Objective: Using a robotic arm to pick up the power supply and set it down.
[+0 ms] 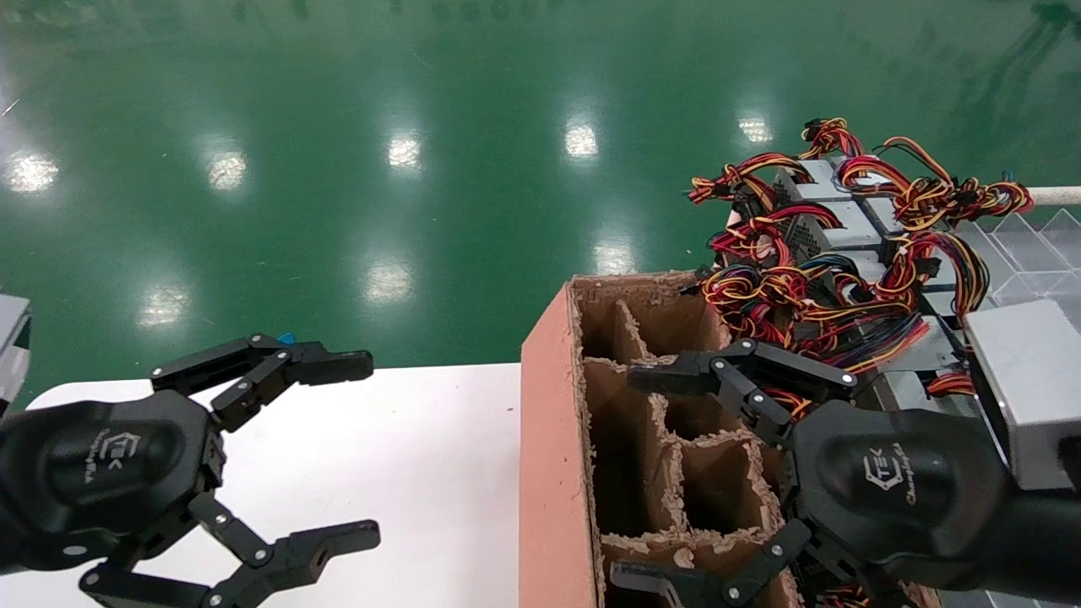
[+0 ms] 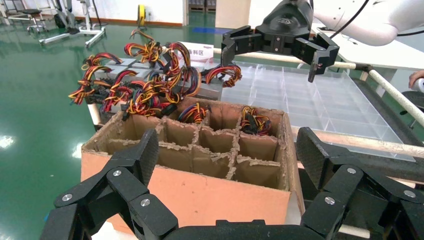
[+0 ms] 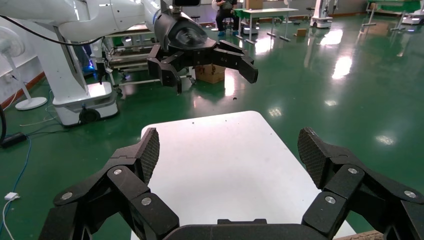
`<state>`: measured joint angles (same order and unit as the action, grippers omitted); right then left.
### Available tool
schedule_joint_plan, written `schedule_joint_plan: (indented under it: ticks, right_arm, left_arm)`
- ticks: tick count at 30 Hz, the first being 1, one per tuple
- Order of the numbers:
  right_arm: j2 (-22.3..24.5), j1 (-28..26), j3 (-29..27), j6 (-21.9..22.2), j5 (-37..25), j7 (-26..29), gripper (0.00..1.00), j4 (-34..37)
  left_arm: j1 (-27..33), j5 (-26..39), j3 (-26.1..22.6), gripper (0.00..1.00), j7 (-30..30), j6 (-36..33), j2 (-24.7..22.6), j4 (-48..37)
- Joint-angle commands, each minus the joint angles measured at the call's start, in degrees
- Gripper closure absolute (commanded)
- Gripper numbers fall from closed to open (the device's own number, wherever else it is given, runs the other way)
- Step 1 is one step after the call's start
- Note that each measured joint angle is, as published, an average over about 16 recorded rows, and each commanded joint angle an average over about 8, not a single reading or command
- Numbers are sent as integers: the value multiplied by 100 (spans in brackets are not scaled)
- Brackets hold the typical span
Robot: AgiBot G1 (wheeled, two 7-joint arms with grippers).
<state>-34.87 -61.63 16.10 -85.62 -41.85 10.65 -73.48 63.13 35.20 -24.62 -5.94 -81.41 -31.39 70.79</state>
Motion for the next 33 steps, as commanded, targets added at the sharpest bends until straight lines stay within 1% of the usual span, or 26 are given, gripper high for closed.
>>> schedule_joint_plan:
  ticks: [1,33]
  right_arm:
    - [1,-1,1,0,0,-1,0,0]
    - [3,-1,1,1,0,-1,0,0]
  left_arm:
    - [0,0,0,0,0,0,0,0]
    - [0,0,0,0,0,0,0,0]
